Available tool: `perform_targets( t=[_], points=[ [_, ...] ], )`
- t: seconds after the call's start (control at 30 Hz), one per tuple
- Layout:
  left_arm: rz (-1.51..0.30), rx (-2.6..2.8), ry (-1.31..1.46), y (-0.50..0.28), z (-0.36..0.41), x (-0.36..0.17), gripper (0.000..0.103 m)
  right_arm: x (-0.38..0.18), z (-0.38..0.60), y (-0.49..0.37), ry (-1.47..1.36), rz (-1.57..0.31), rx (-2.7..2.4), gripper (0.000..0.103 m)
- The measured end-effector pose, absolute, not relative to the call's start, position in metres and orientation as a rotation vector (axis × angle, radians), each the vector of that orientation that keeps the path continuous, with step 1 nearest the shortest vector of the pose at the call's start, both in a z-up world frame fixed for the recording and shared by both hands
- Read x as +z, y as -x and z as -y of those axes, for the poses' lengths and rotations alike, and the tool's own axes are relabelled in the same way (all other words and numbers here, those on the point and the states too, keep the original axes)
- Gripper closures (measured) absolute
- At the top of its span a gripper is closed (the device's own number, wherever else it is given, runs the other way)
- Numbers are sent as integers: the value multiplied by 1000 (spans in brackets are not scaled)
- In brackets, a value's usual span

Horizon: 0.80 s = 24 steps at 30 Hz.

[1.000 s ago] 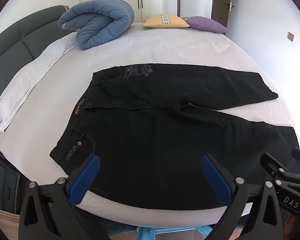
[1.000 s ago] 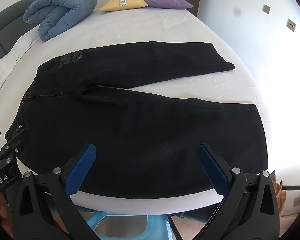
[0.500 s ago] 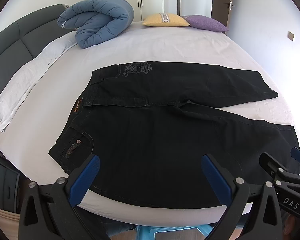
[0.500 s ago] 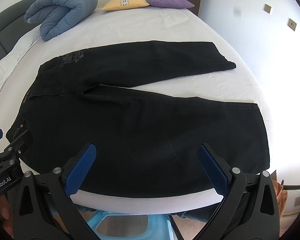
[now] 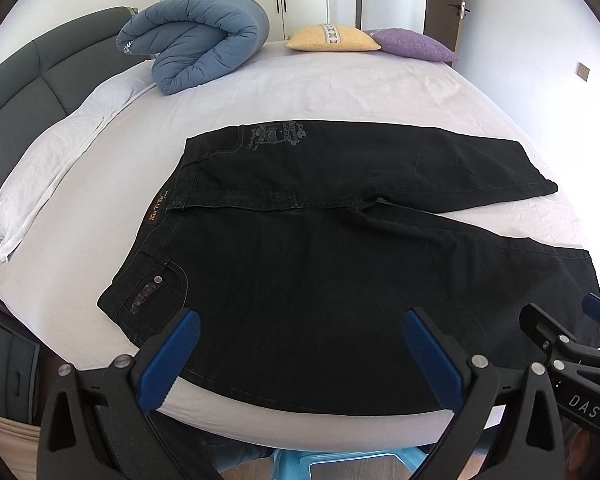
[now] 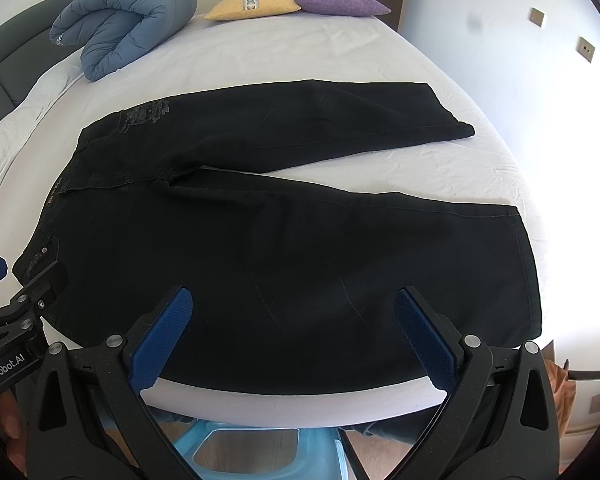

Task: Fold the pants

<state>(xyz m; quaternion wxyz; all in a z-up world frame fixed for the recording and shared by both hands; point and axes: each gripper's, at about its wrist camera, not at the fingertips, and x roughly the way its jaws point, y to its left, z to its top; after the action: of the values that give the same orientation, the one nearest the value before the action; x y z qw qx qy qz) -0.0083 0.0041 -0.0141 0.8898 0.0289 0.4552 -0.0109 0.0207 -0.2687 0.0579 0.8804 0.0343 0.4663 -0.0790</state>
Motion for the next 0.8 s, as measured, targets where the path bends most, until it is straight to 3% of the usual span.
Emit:
perform_targets(
  t=[0.8],
  points=[
    [-947,-22,-61,8,-4,-14,0,57,266,-20,-73,-974,-158,0]
  ],
)
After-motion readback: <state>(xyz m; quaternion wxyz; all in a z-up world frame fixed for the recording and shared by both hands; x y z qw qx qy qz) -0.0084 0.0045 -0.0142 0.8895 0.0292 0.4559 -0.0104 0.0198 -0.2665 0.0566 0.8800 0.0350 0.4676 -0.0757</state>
